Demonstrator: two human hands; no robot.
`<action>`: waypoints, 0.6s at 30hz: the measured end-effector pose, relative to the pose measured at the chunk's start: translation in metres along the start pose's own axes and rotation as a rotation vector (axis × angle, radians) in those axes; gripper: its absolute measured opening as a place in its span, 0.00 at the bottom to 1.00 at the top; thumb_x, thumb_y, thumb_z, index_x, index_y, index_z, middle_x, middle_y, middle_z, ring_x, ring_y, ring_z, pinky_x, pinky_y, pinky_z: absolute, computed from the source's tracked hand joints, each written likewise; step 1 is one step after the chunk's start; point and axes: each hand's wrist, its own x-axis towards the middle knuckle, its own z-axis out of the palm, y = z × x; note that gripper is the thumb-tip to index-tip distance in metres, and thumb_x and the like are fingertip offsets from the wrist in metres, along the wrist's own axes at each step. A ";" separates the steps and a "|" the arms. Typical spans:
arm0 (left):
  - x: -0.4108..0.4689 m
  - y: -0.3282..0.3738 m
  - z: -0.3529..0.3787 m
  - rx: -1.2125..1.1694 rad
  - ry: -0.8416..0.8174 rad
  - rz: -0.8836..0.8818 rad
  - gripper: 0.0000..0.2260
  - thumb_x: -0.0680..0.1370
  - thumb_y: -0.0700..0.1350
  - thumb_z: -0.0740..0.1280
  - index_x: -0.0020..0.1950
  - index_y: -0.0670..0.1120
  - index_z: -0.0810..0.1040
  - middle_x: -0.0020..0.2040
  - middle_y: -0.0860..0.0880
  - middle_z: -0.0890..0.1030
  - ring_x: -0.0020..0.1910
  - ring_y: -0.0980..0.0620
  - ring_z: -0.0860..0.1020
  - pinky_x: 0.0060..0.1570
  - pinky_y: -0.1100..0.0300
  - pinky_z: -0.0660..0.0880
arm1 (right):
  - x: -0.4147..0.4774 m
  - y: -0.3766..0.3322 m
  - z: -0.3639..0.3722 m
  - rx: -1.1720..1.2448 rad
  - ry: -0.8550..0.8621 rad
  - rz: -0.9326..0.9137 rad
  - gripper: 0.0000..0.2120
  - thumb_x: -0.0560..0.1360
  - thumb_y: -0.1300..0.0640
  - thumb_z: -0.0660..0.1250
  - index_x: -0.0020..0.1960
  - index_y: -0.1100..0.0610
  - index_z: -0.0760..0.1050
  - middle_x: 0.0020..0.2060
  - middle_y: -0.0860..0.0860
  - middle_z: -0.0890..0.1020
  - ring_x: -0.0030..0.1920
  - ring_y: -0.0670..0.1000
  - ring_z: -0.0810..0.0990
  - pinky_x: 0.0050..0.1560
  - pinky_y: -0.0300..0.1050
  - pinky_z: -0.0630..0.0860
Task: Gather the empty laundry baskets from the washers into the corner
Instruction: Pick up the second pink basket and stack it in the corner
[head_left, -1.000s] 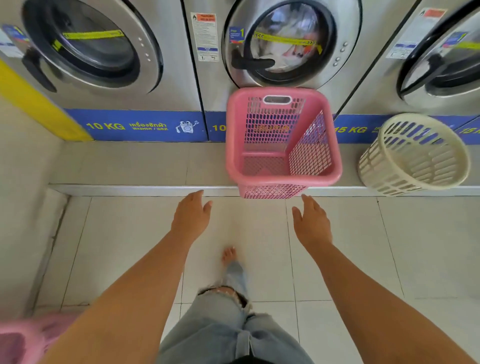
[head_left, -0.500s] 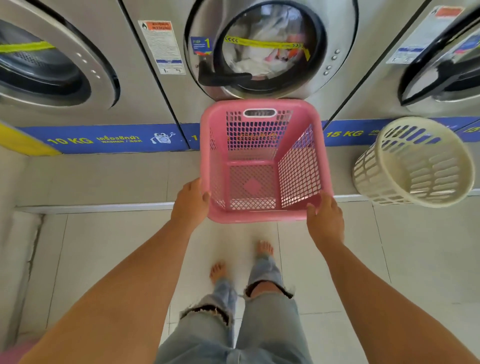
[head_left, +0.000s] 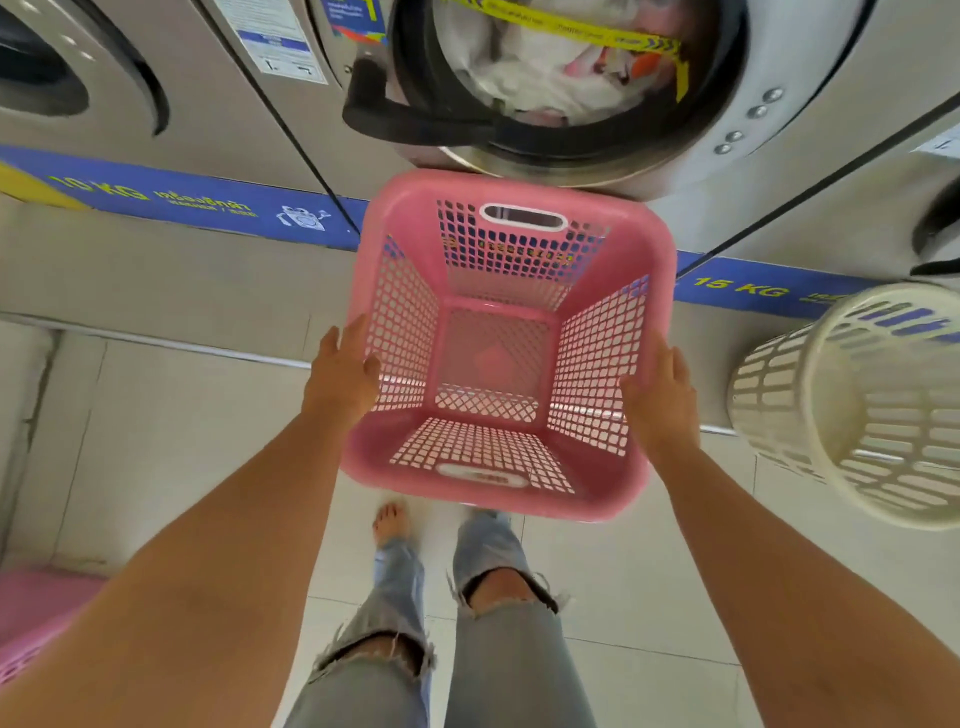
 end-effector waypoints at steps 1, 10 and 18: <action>0.009 0.001 0.002 0.003 -0.003 -0.007 0.26 0.82 0.45 0.57 0.78 0.59 0.54 0.78 0.42 0.56 0.74 0.38 0.64 0.69 0.40 0.65 | 0.009 0.001 0.002 0.032 -0.012 -0.007 0.33 0.76 0.55 0.61 0.77 0.46 0.52 0.75 0.57 0.60 0.65 0.66 0.71 0.62 0.58 0.70; 0.059 0.005 0.020 0.078 0.061 0.037 0.25 0.81 0.43 0.59 0.74 0.64 0.60 0.67 0.42 0.65 0.59 0.36 0.76 0.58 0.43 0.77 | 0.042 0.016 0.026 0.067 0.044 -0.089 0.36 0.75 0.62 0.61 0.76 0.37 0.53 0.77 0.53 0.54 0.51 0.64 0.81 0.46 0.52 0.78; 0.022 0.007 0.016 0.092 0.196 0.000 0.23 0.80 0.41 0.59 0.72 0.61 0.67 0.64 0.42 0.71 0.53 0.34 0.78 0.57 0.43 0.77 | 0.025 0.015 0.011 0.040 0.024 -0.103 0.35 0.75 0.61 0.61 0.75 0.37 0.54 0.78 0.50 0.54 0.59 0.64 0.78 0.50 0.59 0.79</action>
